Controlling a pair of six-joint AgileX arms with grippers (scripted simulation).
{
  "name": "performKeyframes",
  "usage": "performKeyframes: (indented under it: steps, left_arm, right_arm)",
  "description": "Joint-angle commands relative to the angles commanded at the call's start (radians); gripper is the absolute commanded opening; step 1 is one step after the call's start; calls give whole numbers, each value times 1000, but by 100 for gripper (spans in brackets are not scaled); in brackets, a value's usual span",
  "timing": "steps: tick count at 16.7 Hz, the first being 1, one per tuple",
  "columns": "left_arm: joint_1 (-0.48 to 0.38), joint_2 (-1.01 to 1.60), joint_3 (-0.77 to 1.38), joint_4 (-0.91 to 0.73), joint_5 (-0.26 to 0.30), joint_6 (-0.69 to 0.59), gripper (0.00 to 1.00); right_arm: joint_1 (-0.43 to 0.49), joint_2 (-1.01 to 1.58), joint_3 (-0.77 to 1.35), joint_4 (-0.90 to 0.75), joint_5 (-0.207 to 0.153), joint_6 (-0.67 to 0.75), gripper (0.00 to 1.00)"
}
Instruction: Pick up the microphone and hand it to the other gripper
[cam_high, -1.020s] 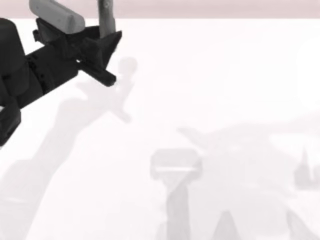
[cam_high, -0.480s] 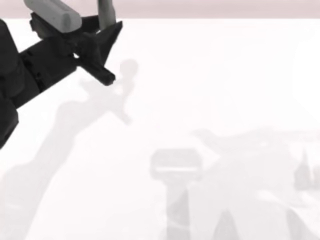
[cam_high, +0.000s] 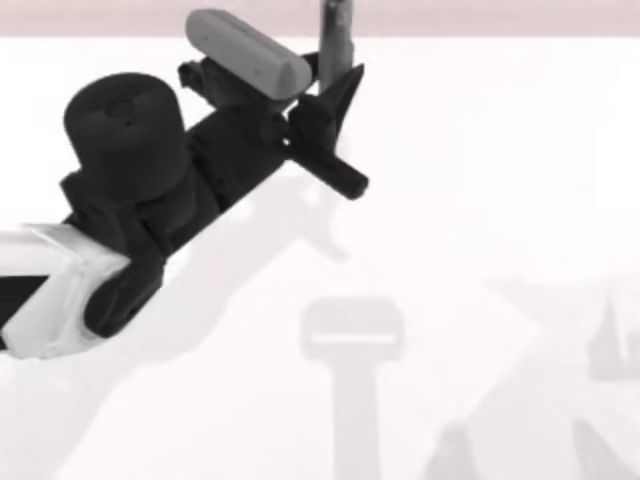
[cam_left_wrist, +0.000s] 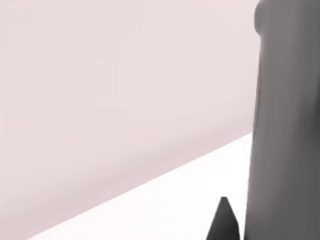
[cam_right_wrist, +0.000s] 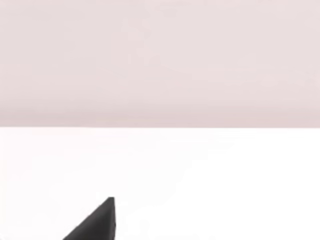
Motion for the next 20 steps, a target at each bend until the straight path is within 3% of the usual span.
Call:
performKeyframes:
  steps: [2,14,17,20]
  left_arm:
    - [-37,11,5,16,-37,0,0]
    - [-39,11,6,18,-39,1,0]
    - [-39,11,6,18,-39,1,0]
    - [-39,11,6,18,-39,1,0]
  right_arm:
    - [0,0,0,0,0,0,100]
    - [4,12,7,6,-10,0,100]
    - [32,109,63,54,-82,1,100]
    - [75,299,166,144,-199,8,100]
